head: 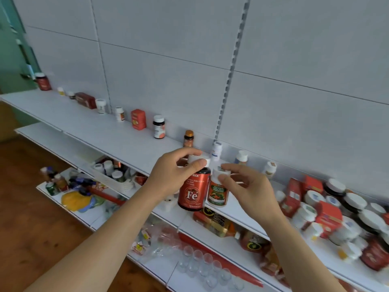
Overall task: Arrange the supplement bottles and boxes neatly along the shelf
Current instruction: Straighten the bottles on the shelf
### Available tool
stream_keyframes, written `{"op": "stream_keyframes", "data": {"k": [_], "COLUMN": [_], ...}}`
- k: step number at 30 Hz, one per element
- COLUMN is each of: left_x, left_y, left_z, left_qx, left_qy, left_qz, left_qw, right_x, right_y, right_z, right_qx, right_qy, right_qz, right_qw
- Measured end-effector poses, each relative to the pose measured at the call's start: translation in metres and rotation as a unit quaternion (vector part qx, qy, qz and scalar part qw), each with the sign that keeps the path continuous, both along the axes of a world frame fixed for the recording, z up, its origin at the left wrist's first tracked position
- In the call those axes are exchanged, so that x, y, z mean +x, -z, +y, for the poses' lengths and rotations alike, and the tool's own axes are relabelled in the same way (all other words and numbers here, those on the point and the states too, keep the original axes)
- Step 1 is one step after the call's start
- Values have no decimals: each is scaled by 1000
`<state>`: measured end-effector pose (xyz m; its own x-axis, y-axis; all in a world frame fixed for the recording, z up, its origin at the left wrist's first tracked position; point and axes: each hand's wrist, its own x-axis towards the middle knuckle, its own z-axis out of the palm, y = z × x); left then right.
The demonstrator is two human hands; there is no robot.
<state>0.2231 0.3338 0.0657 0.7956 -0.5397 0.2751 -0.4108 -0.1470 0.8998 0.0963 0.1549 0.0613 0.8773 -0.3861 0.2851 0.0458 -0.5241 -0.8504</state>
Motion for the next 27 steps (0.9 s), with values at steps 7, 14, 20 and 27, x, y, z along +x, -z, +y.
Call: {"op": "stream_keyframes", "data": {"k": [7, 14, 20, 27], "left_x": [96, 192, 266, 357], "left_y": [15, 2, -1, 0], "left_z": [46, 66, 103, 169], "left_qx": [1, 31, 39, 26], "left_qy": [-55, -89, -115, -126], "left_qz": [16, 1, 12, 32], "left_qw": [998, 996, 993, 991], "right_x": [109, 223, 312, 409], "right_y": [7, 9, 9, 5], "right_z": [37, 50, 78, 142], "right_qx": [0, 11, 10, -3], "right_qy": [-43, -71, -106, -122], "right_qz": [15, 1, -5, 8], "right_qw": [999, 997, 994, 993]}}
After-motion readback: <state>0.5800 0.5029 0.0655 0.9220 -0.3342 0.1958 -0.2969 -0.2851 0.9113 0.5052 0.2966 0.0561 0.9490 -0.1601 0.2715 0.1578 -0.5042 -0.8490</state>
